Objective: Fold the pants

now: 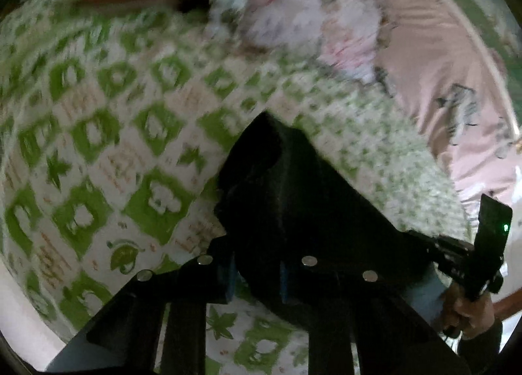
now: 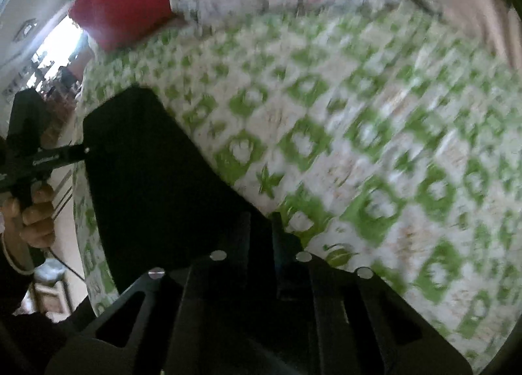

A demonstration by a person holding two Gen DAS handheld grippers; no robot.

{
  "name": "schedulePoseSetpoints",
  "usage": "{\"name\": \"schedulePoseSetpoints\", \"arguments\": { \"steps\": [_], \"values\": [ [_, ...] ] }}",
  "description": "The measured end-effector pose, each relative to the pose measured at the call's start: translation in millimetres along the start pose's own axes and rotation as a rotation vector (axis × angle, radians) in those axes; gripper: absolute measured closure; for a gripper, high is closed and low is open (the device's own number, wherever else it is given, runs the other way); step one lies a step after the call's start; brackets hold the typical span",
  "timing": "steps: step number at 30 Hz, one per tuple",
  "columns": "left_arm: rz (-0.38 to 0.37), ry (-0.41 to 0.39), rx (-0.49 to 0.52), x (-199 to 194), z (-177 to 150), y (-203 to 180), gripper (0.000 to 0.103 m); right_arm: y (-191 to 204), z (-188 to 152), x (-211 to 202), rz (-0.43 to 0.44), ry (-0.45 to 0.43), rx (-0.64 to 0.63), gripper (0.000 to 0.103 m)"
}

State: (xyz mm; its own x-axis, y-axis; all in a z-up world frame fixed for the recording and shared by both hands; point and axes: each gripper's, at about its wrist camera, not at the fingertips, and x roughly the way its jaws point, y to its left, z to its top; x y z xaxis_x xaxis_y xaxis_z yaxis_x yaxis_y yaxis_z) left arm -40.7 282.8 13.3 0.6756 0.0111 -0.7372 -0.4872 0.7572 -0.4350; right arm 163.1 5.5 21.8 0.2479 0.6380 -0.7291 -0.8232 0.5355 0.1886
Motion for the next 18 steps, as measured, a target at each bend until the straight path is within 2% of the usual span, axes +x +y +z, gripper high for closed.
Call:
{"name": "schedulePoseSetpoints", "arguments": {
  "steps": [4, 7, 12, 16, 18],
  "values": [
    [-0.037, -0.050, 0.049, -22, 5, -8, 0.085, 6, 8, -37, -0.094, -0.129, -0.018, 0.093],
    [-0.026, -0.071, 0.090, -23, 6, -12, 0.085, 10, 11, -38, -0.139, -0.169, -0.016, 0.093],
    [0.006, -0.043, 0.121, -3, 4, -7, 0.085, 12, 6, -9, -0.201, -0.143, -0.009, 0.093],
    [0.025, 0.008, 0.100, 22, 1, 8, 0.085, 3, 2, 12, -0.196, -0.119, 0.040, 0.093],
    [0.025, 0.016, 0.100, 28, -2, 13, 0.081, -1, 2, 19, -0.190, -0.110, 0.063, 0.092]
  ]
}}
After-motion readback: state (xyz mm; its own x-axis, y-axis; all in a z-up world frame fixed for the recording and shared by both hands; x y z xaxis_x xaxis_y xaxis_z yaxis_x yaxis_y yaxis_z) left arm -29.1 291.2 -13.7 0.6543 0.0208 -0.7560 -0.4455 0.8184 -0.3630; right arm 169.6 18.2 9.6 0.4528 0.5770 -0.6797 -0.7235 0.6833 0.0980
